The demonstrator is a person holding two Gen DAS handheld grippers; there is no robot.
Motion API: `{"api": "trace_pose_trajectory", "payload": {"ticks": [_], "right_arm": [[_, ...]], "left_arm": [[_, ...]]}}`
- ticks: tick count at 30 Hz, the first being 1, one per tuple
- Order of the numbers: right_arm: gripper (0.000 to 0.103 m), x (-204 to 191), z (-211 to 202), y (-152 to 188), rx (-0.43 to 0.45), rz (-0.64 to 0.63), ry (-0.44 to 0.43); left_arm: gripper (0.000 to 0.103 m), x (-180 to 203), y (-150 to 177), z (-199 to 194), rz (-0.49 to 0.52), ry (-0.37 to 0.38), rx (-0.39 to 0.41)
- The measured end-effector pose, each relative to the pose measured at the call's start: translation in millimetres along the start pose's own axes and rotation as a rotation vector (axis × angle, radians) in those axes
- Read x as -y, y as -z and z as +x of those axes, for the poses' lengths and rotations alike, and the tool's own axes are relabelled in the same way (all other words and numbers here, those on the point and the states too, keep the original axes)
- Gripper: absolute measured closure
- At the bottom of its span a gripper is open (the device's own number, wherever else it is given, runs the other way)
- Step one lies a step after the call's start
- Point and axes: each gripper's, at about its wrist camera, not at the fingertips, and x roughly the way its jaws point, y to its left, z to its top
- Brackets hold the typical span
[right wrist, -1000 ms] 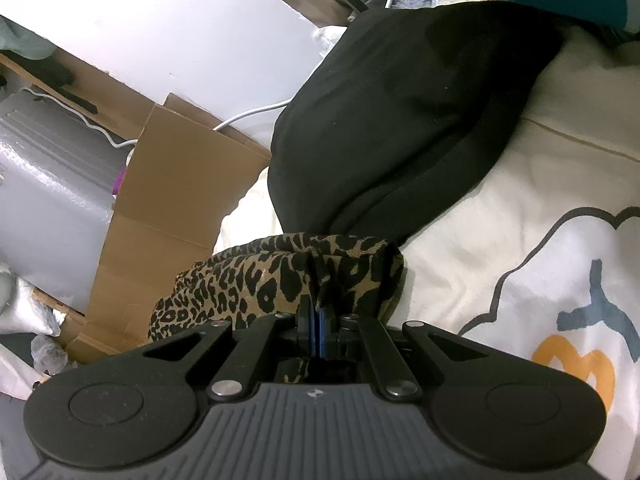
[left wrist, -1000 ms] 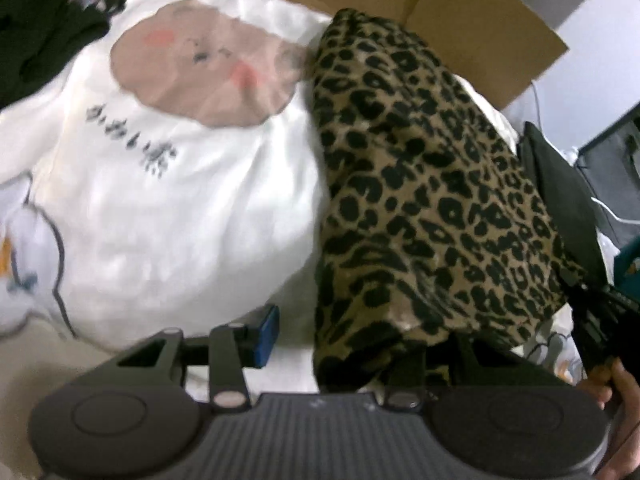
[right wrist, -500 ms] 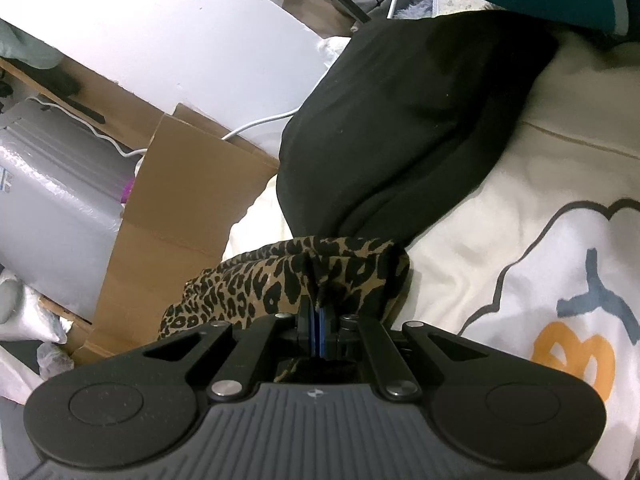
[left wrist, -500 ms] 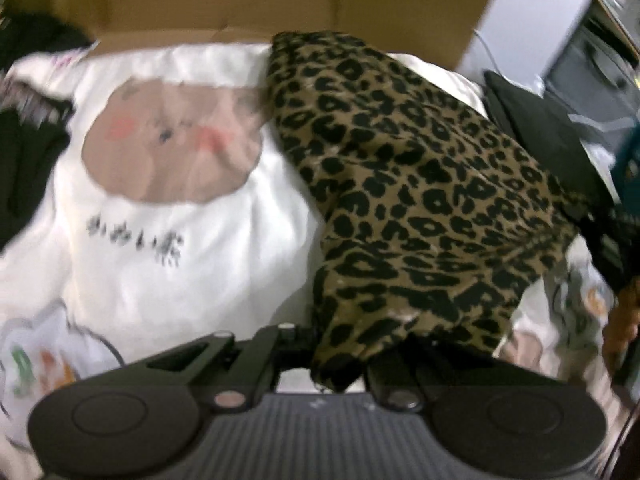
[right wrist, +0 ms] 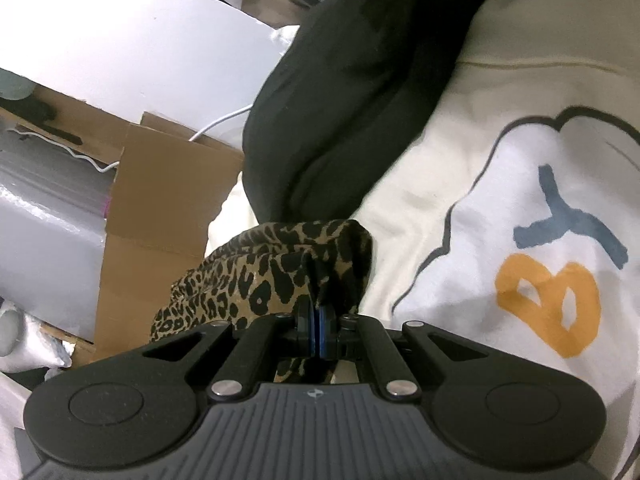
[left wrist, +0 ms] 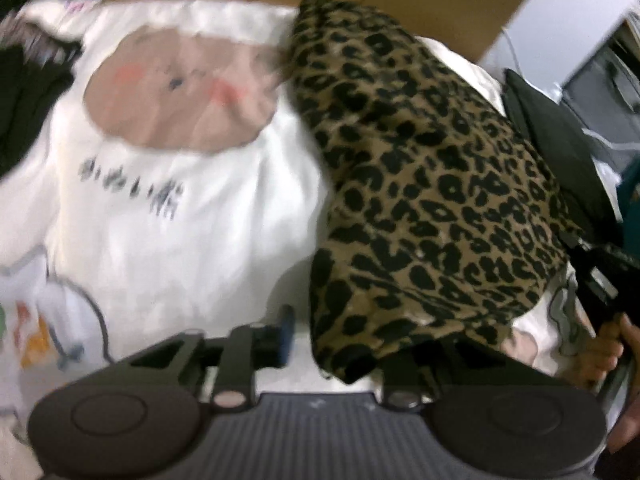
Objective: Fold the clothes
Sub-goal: 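Lay the folded shorts down with the left gripper while the right gripper holds the leg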
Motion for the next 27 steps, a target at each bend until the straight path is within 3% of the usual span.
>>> {"api": "trace_pose_trajectory", "payload": {"ticks": [5,13,17,25,27], "right_arm": [[0.103,-10.5,-4.5,-7.2,0.035,-0.042,-0.027],[0.103,-2.4,5.8,-19.4,0.061,-0.05,0.026],[0.103,-0.6,-0.3,-23.5,0.086,-0.04,0.008],[0.103,2.9,9.4,-25.4,0.063,-0.053,0.051],[0.103,4.5,10.4,-24.5,0.059,-0.047,0.055]], "left_arm": [[0.065,-3.8,7.3,3.5,-0.076,0.036,-0.006],[0.054,2.1,17.1,8.3,-0.139,0.096,-0.024],[0.051,2.2,23.3,7.7,-0.174,0.121,-0.031],[0.052,2.9,32.9,5.2,-0.235,0.152,-0.026],[0.059,3.4,34.4,7.1,-0.256,0.177,-0.025]]}}
